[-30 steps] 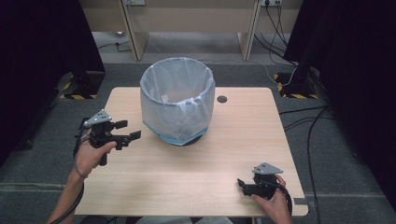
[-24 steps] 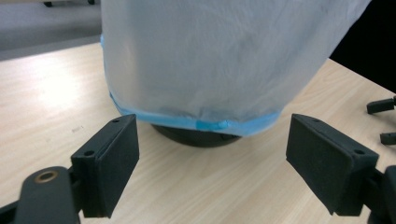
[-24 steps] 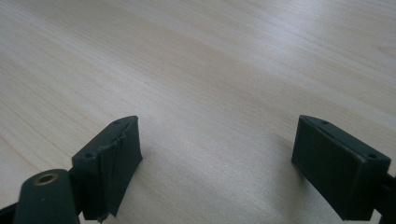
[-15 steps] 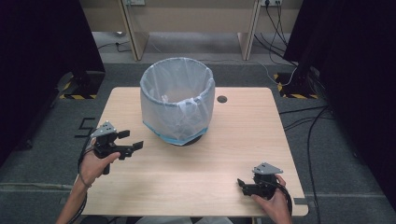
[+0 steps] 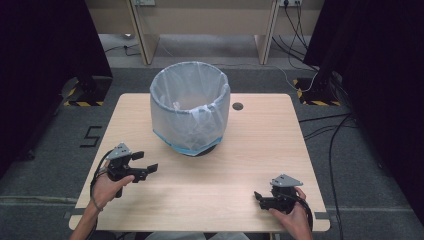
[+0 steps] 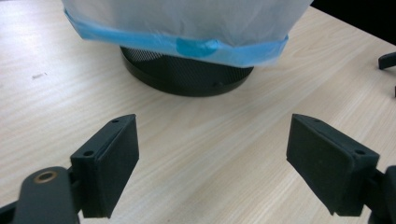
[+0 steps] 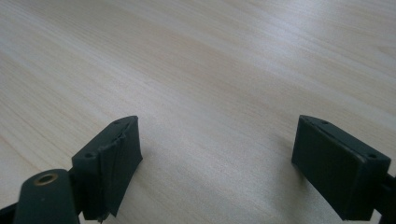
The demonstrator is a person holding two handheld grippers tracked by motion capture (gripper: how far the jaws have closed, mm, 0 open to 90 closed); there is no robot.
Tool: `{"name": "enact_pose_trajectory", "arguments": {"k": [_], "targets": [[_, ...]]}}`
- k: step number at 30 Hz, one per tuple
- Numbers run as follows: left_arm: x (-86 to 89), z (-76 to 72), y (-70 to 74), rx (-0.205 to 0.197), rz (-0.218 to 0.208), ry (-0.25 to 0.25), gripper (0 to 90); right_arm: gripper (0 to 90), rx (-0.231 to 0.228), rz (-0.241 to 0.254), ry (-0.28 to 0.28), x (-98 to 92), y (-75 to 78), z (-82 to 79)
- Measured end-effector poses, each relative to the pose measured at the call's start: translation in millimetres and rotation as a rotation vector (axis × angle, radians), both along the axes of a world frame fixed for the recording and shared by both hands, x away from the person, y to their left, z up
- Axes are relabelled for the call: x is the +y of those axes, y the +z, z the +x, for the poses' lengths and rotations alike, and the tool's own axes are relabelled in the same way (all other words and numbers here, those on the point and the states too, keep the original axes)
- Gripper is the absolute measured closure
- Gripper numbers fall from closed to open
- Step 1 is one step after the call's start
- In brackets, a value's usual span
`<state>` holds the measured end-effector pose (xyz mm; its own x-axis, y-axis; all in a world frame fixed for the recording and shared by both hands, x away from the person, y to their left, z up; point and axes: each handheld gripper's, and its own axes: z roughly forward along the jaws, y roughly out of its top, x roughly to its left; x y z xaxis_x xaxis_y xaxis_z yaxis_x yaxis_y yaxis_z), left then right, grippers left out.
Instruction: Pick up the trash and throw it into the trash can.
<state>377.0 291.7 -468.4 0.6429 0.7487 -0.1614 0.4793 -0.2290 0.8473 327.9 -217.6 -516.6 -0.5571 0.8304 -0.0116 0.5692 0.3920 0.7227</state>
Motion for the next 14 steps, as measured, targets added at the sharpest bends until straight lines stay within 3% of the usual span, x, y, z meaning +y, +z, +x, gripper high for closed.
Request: {"name": "enact_pose_trajectory", "arguments": {"k": [14], "targets": [[-7.5, -3.9, -28.8, 0.055, 0.036, -0.008, 16.5, 15.6, 0.0, 0.0, 0.0, 0.0, 0.0, 0.0]]}}
